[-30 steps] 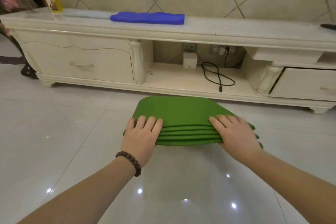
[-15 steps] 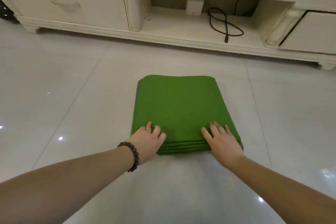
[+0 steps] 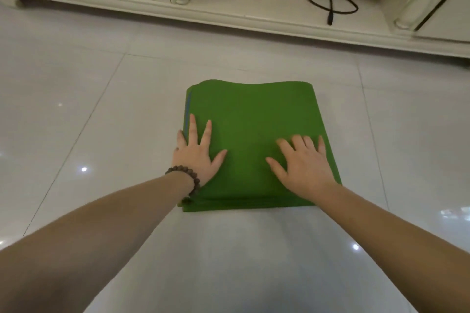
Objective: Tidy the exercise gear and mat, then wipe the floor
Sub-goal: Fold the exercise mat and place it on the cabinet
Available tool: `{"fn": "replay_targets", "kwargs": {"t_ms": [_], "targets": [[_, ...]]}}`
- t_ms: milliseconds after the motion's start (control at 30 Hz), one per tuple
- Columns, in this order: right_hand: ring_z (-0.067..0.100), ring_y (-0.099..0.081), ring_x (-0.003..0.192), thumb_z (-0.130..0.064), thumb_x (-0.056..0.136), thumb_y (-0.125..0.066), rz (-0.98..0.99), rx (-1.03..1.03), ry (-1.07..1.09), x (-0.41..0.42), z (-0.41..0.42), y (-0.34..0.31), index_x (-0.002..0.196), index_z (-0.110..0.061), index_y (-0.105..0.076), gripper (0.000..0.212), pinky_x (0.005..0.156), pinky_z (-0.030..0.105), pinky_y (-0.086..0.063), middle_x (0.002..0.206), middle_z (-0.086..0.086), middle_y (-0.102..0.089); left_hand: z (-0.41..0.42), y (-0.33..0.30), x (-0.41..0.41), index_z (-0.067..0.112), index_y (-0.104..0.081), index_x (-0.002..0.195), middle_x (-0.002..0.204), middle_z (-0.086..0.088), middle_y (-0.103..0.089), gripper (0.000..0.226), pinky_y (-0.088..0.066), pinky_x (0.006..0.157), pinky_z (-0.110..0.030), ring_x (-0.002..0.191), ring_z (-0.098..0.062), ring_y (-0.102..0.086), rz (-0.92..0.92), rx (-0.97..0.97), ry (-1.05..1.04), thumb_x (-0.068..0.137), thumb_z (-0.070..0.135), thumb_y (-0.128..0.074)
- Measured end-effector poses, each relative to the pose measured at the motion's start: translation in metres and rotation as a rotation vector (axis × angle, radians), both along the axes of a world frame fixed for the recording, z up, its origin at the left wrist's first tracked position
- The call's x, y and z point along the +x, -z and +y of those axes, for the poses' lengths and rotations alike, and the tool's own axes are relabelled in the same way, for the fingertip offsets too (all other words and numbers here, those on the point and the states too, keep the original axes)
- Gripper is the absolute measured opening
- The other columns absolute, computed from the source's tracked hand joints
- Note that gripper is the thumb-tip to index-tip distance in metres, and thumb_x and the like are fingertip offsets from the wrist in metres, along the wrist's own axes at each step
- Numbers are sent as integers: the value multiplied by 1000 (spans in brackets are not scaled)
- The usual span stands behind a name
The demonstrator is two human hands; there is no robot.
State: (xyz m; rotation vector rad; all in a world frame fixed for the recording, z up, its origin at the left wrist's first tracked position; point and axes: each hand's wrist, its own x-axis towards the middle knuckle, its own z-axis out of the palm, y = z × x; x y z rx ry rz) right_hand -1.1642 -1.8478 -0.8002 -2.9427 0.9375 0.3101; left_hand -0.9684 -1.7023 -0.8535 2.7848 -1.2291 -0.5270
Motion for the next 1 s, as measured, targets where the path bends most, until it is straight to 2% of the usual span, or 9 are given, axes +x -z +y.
{"fn": "replay_targets", "kwargs": {"t_ms": [100, 233, 333, 433, 567, 700, 833, 933, 1000], "targets": [[24, -7, 146, -58, 93, -17, -194, 14, -107, 49, -9, -2, 145, -29, -30, 60, 114, 61, 0, 154, 5, -26, 3, 10, -12, 33, 13, 151, 158, -4, 25, 82, -33, 108, -50, 144, -42, -6, -27, -57, -58, 88, 71, -22], [20, 16, 146, -49, 99, -18, -212, 62, -290, 137, 0, 14, 150, -35, -11, 53, 114, 61, 6, 161, -4, 4, 4, 19, -20, 29, 10, 152, 158, -10, 22, 83, -30, 109, -50, 144, -43, -5, -84, -49, -85, 85, 73, -13], [17, 17, 146, -47, 100, -14, -140, 113, -331, 186, 6, 44, 151, -34, -2, 54, 113, 61, 6, 160, -6, 11, 3, 22, -18, 27, 5, 153, 159, -12, 20, 84, -29, 110, -48, 145, -42, -5, -83, -23, -72, 84, 73, -7], [14, 11, 147, -47, 100, -14, -61, 186, -280, 208, -2, 66, 151, -37, -1, 53, 114, 59, 7, 160, -8, 9, 1, 23, -14, 27, 7, 153, 158, -11, 23, 85, -28, 112, -46, 145, -40, -1, -43, -7, -70, 81, 73, -4], [15, 2, 147, -48, 100, -18, -25, 265, -299, 220, -20, 51, 150, -40, -11, 51, 114, 61, 5, 160, -9, 1, 3, 22, -14, 27, 17, 151, 157, -12, 24, 85, -25, 113, -47, 145, -41, -1, -40, 2, -63, 82, 72, -3], [17, 11, 147, -57, 97, -8, -55, 140, -138, 200, -18, 63, 149, -41, 4, 56, 114, 58, 7, 160, -3, 9, 2, 21, -13, 27, 21, 149, 155, -13, 30, 84, -12, 118, -47, 145, -40, 5, -36, 27, -43, 80, 71, 2], [18, 10, 147, -61, 96, -10, -2, 320, -153, 199, -37, 36, 150, -41, 1, 58, 115, 58, 5, 160, -3, 9, 3, 20, -13, 26, 13, 152, 157, -14, 24, 84, -15, 117, -47, 145, -42, 0, -50, 20, -50, 82, 70, -2], [20, 13, 146, -62, 95, -8, -178, 110, -38, 157, -82, 15, 150, -39, 0, 60, 116, 55, 6, 159, -3, 10, 5, 22, -12, 25, 2, 154, 159, -16, 12, 83, -22, 114, -49, 143, -46, -11, -69, -6, -64, 84, 67, -9], [20, 18, 145, -61, 95, -8, -142, 8, 112, 107, -116, 24, 150, -37, 4, 61, 115, 56, 9, 159, -2, 13, 5, 22, -12, 25, 2, 154, 159, -16, 11, 82, -25, 113, -49, 143, -46, -12, -69, -8, -65, 84, 67, -9]]}}
